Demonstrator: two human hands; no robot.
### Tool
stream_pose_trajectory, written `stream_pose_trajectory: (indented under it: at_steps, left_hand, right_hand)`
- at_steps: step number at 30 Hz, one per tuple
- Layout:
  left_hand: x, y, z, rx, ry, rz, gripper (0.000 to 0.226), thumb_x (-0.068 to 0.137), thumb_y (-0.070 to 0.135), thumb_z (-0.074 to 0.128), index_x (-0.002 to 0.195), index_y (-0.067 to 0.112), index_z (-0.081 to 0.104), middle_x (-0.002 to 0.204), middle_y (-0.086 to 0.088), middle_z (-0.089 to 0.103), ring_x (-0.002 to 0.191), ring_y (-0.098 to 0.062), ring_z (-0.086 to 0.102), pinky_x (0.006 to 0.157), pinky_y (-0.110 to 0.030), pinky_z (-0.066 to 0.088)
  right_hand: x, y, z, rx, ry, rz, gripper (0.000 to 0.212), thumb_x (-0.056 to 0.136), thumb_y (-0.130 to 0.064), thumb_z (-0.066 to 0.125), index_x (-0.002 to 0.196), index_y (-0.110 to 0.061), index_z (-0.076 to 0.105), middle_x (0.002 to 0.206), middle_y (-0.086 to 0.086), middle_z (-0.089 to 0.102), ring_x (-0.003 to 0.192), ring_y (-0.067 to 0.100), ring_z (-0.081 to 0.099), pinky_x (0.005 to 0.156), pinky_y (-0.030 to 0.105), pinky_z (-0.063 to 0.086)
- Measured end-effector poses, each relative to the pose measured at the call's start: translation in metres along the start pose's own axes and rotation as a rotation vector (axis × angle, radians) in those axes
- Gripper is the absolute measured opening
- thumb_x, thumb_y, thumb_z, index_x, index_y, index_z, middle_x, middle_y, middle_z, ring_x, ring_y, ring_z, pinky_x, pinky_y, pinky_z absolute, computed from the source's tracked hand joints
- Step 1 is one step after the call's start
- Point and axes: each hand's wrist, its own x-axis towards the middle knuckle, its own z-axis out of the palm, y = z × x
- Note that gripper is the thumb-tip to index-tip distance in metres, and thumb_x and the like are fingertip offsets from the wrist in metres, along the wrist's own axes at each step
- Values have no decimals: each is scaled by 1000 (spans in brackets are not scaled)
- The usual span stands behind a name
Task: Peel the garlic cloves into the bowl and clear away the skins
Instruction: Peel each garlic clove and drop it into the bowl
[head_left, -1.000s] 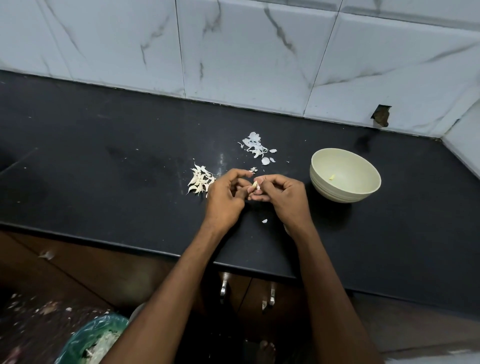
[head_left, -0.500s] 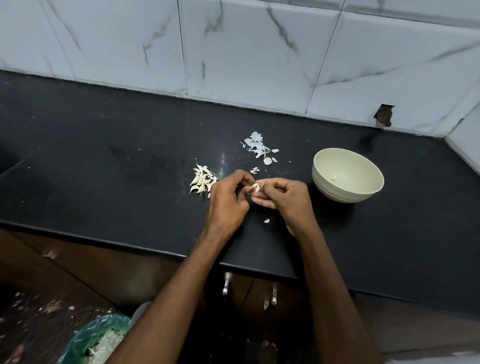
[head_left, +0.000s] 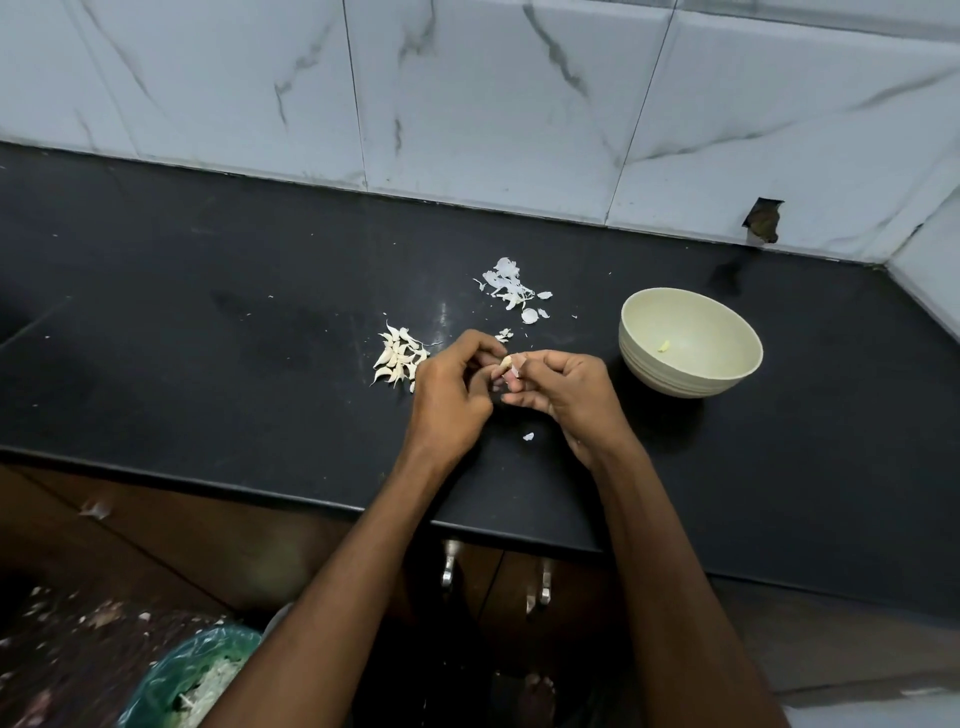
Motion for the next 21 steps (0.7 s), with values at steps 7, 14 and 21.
stream_pose_trajectory:
  at_steps: [7,14,21]
  left_hand:
    - [4,-3,-2,-291,-32,-197,31,93,-12,64,109,11,78,101,-7,78,95,-21,74,91,-33,59]
    - [6,-3,-4,-462,-21,-312,11,94,-9,66,98,1,69,79,-13,75,69,-20,72,73,-32,63]
    - [9,-7,-6,-603,22,-400,8,98,-6,62,96,-3,69,85,-18,73,73,-18,72,72,-25,60]
  right_hand:
    - [0,1,4,-85,32,-45,15,100,-1,62,98,6,75,87,22,75,71,14,67,62,22,57]
    - [-4,-1,10,-183,107,-141,17,96,7,62,93,-3,75,68,0,73,60,5,64,57,20,56]
    - [-2,0,10,-202,130,-134,19,95,5,63,90,-7,76,67,1,71,60,8,61,57,22,56]
